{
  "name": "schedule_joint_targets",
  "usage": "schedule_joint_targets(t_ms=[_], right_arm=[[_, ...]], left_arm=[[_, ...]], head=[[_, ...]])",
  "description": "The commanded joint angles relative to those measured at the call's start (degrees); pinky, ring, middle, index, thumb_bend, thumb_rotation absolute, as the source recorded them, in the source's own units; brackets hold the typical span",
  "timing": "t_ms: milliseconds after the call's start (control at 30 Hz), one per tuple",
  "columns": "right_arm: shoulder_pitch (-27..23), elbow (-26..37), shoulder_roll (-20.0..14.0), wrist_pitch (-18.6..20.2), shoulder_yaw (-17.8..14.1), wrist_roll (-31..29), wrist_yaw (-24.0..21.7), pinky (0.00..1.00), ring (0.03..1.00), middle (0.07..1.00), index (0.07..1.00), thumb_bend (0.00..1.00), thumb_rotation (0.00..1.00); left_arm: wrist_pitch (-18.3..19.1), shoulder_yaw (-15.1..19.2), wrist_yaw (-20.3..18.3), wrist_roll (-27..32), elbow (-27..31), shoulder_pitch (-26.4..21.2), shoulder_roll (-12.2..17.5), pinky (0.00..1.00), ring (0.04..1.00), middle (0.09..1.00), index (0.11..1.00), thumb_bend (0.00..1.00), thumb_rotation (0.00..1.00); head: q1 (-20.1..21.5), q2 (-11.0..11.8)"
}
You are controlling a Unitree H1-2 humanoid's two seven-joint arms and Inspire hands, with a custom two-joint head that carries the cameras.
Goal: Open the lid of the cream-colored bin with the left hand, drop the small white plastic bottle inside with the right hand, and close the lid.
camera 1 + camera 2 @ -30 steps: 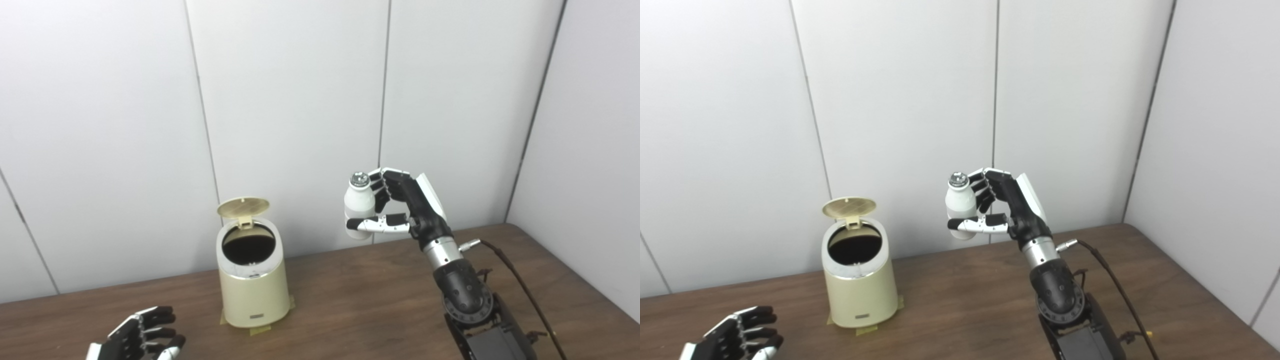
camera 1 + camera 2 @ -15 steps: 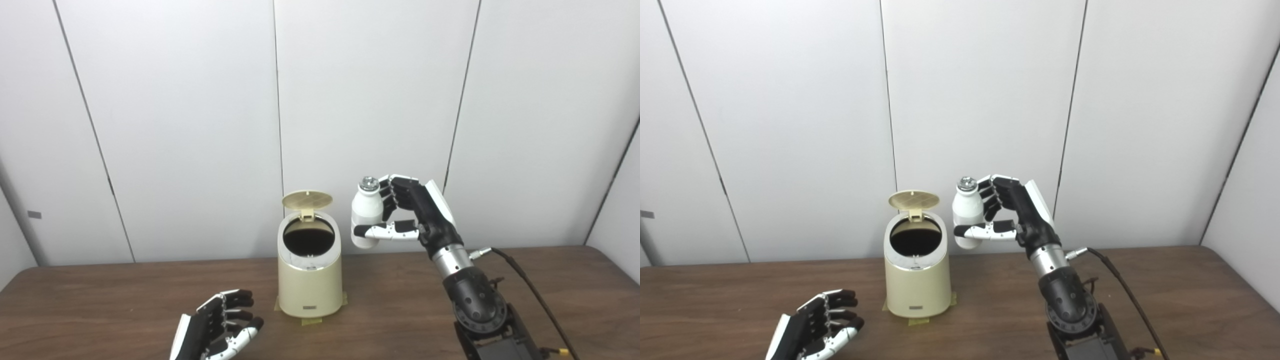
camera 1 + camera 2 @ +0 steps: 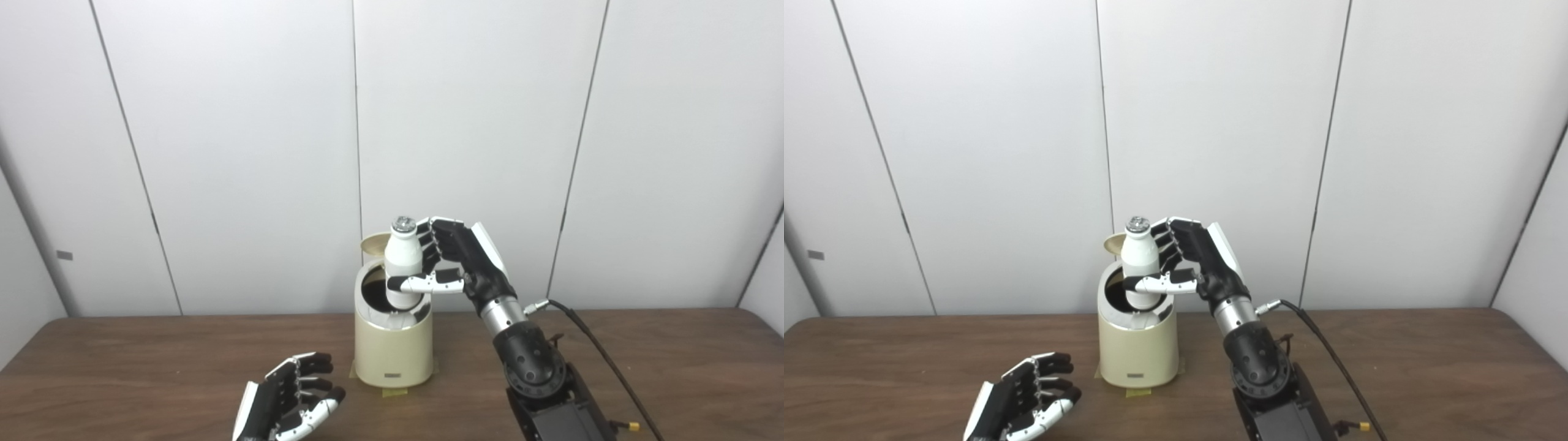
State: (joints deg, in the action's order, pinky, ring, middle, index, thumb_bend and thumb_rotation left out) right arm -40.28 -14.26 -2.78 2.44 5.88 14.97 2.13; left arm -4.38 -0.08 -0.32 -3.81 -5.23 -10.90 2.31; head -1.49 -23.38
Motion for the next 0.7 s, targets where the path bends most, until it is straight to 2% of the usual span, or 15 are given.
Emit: schedule_joint_targets(t_ms=[0, 133, 667], right_arm=[[-4.1, 0.1, 0.1, -2.6, -0.1, -0.2, 0.5, 0.34, 0.395, 0.464, 0.524, 0.52, 0.00], [-4.8, -2.4, 0.7, -4.2, 0.2, -0.2, 1.1, 0.33, 0.388, 0.468, 0.526, 0.52, 0.00], [-7.7, -12.0, 2.0, -12.0, -0.5, -1.5, 3.1, 0.31, 0.383, 0.479, 0.536, 0.51, 0.00]], left_arm=[[-1.7, -0.2, 0.4, 0.0, 1.3, -2.6, -0.4, 0.52, 0.626, 0.696, 0.701, 0.61, 0.10], [-0.8, -0.5, 0.8, -0.8, 2.1, -2.5, -0.8, 0.54, 0.642, 0.703, 0.705, 0.61, 0.10], [-1.3, -1.0, 1.3, -1.4, 2.5, -2.3, -1.3, 0.54, 0.648, 0.701, 0.701, 0.60, 0.08]], head=[[-0.2, -0.1], [-0.7, -0.3], [-2.1, -1.2]])
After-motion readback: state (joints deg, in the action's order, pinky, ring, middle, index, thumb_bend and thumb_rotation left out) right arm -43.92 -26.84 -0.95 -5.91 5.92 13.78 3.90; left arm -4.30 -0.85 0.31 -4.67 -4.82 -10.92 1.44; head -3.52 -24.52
